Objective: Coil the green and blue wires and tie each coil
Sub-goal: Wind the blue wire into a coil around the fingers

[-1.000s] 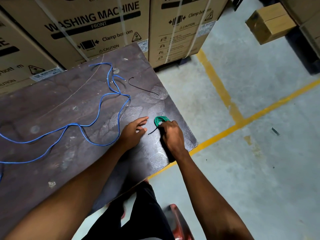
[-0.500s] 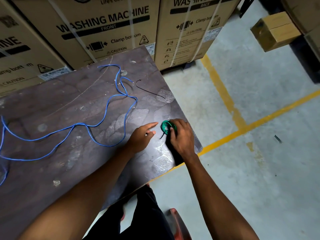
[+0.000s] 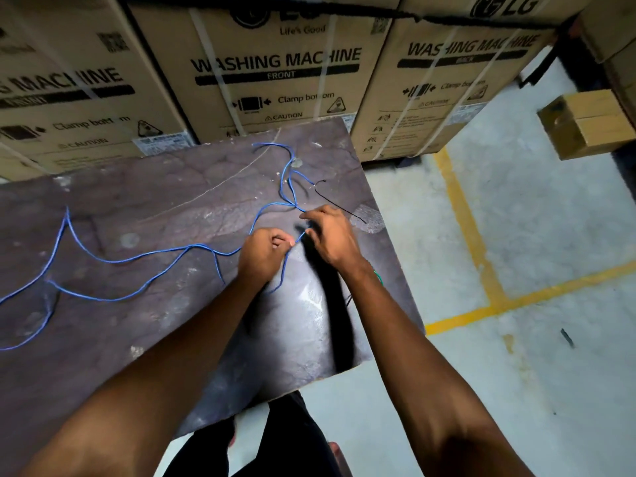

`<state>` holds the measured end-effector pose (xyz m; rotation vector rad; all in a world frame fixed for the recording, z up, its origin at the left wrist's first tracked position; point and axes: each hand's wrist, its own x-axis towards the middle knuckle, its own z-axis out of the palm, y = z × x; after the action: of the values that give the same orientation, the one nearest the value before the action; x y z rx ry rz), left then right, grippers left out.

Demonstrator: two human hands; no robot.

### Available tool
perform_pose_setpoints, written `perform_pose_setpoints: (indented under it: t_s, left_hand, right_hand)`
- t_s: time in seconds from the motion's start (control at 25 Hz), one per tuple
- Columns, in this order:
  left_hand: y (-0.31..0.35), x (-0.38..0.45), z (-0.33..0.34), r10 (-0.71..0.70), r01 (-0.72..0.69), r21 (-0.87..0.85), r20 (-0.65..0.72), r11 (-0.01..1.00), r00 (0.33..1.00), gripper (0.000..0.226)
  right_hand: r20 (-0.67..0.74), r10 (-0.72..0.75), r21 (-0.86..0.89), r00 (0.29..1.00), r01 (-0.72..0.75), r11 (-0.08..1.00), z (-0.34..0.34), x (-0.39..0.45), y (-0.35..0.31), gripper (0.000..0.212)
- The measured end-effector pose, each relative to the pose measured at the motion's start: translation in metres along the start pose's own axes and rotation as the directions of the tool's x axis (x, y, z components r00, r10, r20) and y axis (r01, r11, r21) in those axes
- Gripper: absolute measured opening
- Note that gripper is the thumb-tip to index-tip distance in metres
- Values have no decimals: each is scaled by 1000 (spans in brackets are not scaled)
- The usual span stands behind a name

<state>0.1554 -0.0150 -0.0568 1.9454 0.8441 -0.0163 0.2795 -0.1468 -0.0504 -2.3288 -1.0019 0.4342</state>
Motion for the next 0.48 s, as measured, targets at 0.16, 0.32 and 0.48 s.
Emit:
perform_pose_setpoints:
  t_s: [0.16,0.32,0.48]
  left_hand:
    - [-14,8,-4,-4,6,-26,57,1000,998,23]
    - [-9,0,-4,55,-58,31,108,998,993,4]
    - [5,-17,-38,130,-130,1,-10,992,991,7]
  right_hand:
    - [78,-24,9,997,23,1000,-2,13,-6,18]
    - [80,-34,-10,996,35,999,-5,9,-9,29]
    - [47,-166,-104,985,170,980,-18,11,-20,14]
